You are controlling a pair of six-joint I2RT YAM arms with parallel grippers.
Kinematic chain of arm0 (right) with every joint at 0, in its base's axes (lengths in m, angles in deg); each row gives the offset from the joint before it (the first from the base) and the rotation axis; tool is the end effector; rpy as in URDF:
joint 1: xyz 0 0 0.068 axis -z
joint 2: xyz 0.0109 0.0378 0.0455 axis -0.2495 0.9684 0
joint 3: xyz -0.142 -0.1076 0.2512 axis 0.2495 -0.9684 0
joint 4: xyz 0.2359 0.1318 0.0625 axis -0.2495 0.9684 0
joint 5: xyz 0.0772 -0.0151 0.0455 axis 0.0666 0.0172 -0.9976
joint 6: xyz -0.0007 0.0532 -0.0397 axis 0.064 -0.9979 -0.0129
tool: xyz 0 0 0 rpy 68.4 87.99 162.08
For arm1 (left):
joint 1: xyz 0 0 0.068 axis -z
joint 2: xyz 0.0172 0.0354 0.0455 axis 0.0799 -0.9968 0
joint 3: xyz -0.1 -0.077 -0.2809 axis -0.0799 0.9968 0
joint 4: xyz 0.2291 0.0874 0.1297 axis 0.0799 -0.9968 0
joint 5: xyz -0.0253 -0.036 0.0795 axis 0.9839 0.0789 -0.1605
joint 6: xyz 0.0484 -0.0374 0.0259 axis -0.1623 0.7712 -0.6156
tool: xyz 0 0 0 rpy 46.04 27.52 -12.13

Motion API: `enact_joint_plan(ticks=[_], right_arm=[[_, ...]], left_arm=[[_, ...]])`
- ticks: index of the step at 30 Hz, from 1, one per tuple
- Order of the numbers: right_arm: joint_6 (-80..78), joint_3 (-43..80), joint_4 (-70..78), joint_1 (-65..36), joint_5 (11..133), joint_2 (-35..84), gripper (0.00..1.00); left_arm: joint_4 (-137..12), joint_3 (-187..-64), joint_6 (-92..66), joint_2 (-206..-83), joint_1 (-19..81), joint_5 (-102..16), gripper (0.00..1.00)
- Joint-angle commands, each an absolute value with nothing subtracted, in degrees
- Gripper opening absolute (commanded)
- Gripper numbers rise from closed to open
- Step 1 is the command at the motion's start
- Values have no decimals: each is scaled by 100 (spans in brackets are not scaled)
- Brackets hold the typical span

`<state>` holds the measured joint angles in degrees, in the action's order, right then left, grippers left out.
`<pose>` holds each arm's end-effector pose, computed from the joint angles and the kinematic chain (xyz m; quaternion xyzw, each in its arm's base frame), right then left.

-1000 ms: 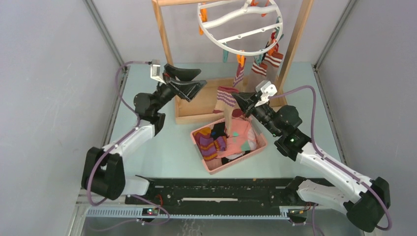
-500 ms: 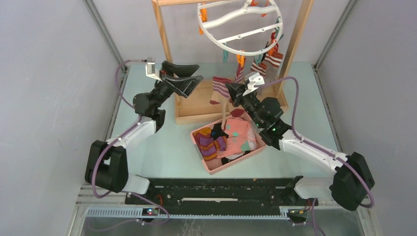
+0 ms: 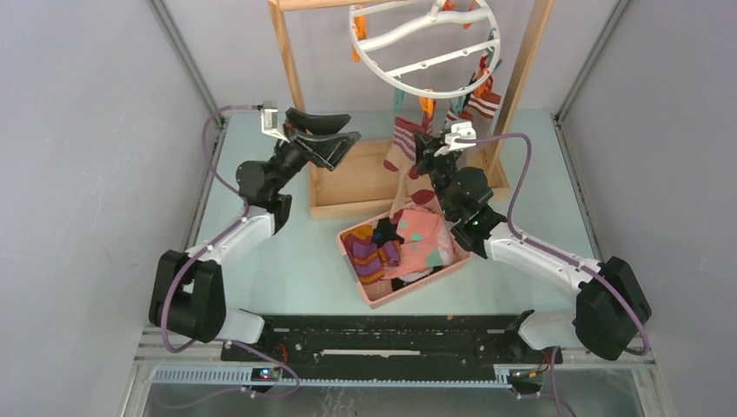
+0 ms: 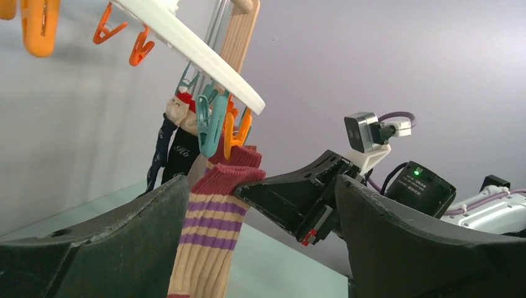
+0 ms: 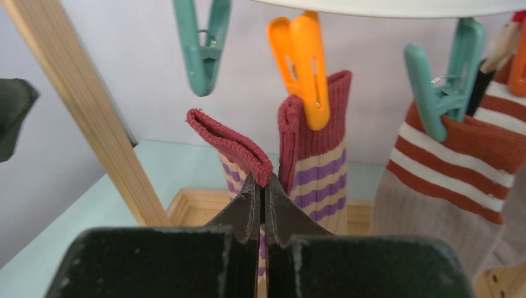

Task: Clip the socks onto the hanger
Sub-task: Open the clamp at the hanger.

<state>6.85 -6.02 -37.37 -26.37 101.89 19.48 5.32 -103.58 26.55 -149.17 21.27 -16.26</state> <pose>0.2626 0.2000 0.3825 -0.0650 0.6083 0.1540 0.7759 0.2914 -0.1189 0.4075 0.1455 0.4619 -0.5854 0.6502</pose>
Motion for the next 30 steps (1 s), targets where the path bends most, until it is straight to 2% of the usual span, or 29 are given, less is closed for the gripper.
enact_joint_plan(ticks=[1,20,30], right_arm=[[412,-374,-3614,-2484,10620,1700,0],[200,-494,-2966,-1585,10466,1172,0],[60,-553,-2860,-1314,10182,1070,0]], left_arm=[[478,-10669,2467,-14806,2093,-1674,92],[479,-11274,2335,-15465,2721,-1912,93],[268,-11625,2255,-15827,3452,-2879,97]])
